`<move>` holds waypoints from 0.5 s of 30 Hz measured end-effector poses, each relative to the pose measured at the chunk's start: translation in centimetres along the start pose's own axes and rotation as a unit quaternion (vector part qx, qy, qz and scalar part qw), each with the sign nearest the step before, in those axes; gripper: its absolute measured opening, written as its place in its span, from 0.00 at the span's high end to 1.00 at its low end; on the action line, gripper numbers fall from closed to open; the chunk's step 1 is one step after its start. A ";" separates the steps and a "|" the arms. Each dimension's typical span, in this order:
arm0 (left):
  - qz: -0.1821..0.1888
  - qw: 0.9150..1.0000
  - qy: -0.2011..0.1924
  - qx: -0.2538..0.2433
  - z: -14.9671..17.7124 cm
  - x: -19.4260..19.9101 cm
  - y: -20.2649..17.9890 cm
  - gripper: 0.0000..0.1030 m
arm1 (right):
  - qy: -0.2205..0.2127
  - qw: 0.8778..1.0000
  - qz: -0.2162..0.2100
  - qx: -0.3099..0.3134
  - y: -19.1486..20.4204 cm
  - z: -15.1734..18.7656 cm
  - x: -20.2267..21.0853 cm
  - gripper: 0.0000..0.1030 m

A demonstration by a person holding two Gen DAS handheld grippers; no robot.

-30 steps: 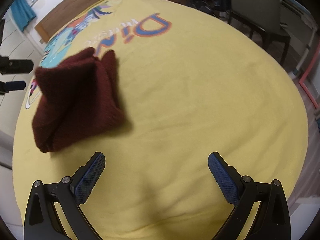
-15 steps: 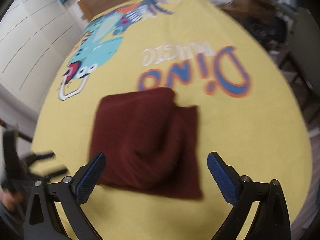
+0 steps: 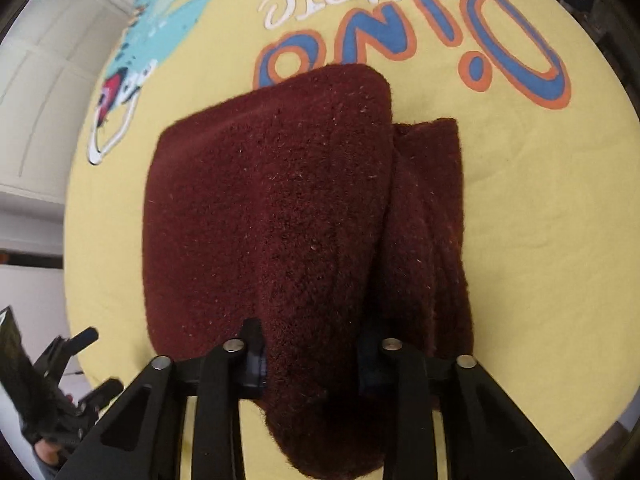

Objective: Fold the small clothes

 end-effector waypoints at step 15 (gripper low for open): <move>0.015 1.000 0.009 -0.001 -0.1 -1.0 -1.2 0.01 | -0.043 0.998 0.011 -0.045 -6.9 4.1 1.4 0.78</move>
Point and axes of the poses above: each gripper's, at about its wrist camera, not at the fingertips, and x roughly against the way its jaws point, y to its left, z to its underside, the point moved 9 cm from there along -x, roughly the way its jaws point, and after that the axes turned 8 degrees about z, right-handed, at the moved point
